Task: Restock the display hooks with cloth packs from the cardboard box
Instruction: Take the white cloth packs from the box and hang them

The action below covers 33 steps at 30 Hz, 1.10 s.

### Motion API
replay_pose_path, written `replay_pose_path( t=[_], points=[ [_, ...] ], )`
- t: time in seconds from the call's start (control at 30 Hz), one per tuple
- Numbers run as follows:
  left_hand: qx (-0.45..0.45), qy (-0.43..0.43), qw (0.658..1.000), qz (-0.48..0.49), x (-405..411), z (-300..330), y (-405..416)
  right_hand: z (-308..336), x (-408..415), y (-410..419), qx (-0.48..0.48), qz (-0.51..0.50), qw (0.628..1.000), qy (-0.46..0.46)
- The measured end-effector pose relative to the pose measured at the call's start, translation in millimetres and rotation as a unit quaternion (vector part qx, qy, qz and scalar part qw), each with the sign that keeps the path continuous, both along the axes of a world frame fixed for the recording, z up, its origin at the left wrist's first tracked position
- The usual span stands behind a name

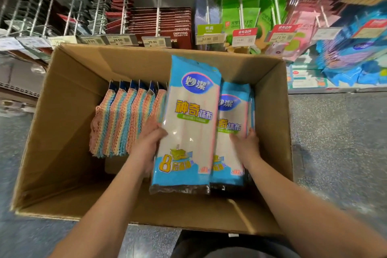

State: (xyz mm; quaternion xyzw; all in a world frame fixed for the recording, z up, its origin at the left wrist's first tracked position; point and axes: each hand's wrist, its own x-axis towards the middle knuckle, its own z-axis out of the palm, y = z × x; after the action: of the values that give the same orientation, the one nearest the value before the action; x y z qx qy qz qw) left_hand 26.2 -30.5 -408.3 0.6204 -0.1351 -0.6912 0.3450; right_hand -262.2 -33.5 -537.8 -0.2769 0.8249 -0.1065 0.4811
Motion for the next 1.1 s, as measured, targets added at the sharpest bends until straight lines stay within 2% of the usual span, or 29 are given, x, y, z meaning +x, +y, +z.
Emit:
replay_pose_path(
  t=[0.07, 0.17, 0.3, 0.43, 0.57, 0.73, 0.8, 0.9, 0.97, 1.1],
  points=[
    [0.047, 0.018, 0.998, -0.022, -16, -16, 1, -31, -16, 5, 0.005, -0.025, 1.0, -0.01],
    [0.082, -0.024, 0.992, -0.094, -41, -50, -2, 11, -3, -6, -0.013, -0.057, 0.998, -0.022],
    [0.054, -0.078, 0.977, -0.192, -71, -72, -3, 26, 1, -11, -0.009, -0.123, 0.989, -0.086],
    [0.029, -0.12, 0.966, -0.228, -93, -67, -8, 33, 5, -11, 0.005, -0.156, 0.977, -0.145],
    [0.044, -0.168, 0.956, -0.235, -96, -94, 0, 47, 10, -9, 0.02, -0.162, 0.96, -0.227],
    [0.076, -0.071, 0.988, -0.117, -92, -45, 11, 88, 11, 0, -0.012, -0.137, 0.944, -0.299],
    [0.063, -0.019, 0.996, -0.059, -89, -21, 17, 110, 7, 3, -0.032, -0.131, 0.935, -0.328],
    [0.011, 0.034, 0.999, -0.011, -88, 14, 18, 149, -6, 2, -0.054, -0.103, 0.922, -0.369],
    [-0.033, 0.074, 0.997, -0.012, -98, 40, 13, 179, -21, 0, -0.075, -0.082, 0.918, -0.38],
    [-0.111, 0.081, 0.99, -0.019, -144, 87, -1, 233, -71, 0, -0.18, -0.111, 0.9, -0.382]
  ],
)
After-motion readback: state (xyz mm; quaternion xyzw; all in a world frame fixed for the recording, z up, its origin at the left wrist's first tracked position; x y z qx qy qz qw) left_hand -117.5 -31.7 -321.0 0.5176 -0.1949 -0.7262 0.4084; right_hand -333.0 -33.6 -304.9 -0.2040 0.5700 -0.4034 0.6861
